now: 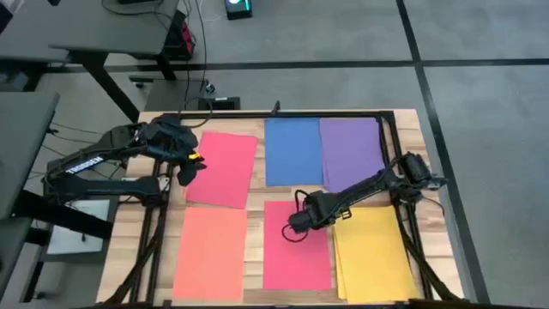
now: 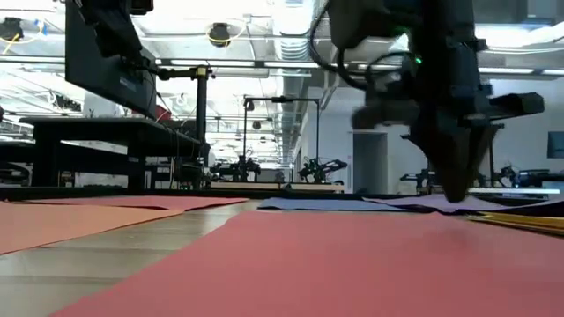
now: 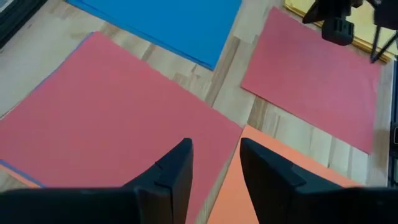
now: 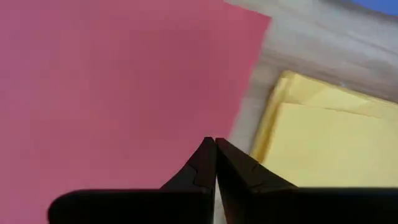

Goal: Organize paper
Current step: Stack the yellow paper on the bottom right yellow papers, then stack the pink paper on the bottom center pink papers

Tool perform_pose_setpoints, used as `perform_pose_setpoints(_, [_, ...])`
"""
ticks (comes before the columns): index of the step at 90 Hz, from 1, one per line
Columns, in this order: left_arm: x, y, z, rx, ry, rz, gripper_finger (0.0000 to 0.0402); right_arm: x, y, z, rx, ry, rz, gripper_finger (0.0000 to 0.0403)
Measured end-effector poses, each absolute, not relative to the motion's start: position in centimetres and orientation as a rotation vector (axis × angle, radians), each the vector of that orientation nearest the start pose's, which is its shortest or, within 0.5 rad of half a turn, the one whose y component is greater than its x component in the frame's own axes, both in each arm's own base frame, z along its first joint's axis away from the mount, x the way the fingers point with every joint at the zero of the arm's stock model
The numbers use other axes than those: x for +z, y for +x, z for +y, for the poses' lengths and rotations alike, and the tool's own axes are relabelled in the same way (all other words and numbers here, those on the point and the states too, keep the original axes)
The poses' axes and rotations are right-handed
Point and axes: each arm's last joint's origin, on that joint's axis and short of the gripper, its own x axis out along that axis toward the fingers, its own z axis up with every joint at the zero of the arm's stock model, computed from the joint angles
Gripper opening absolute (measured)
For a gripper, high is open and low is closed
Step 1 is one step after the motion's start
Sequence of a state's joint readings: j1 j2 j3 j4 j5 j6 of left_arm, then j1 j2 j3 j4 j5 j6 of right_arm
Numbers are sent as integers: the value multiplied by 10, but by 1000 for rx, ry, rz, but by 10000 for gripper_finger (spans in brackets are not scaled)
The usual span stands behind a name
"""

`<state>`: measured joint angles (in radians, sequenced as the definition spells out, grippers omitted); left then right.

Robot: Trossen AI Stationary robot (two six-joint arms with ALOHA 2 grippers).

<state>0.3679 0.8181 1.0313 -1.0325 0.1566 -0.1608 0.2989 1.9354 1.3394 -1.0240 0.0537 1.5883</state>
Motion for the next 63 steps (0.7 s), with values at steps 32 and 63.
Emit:
perform_pose_setpoints(32, [336,125,43,287,-400,773,118,171,360,88,-939,997,1053,36])
perform_pose_setpoints(63, [303,127,47,424,-516,854,118,190,409,35,-553,882,755,129])
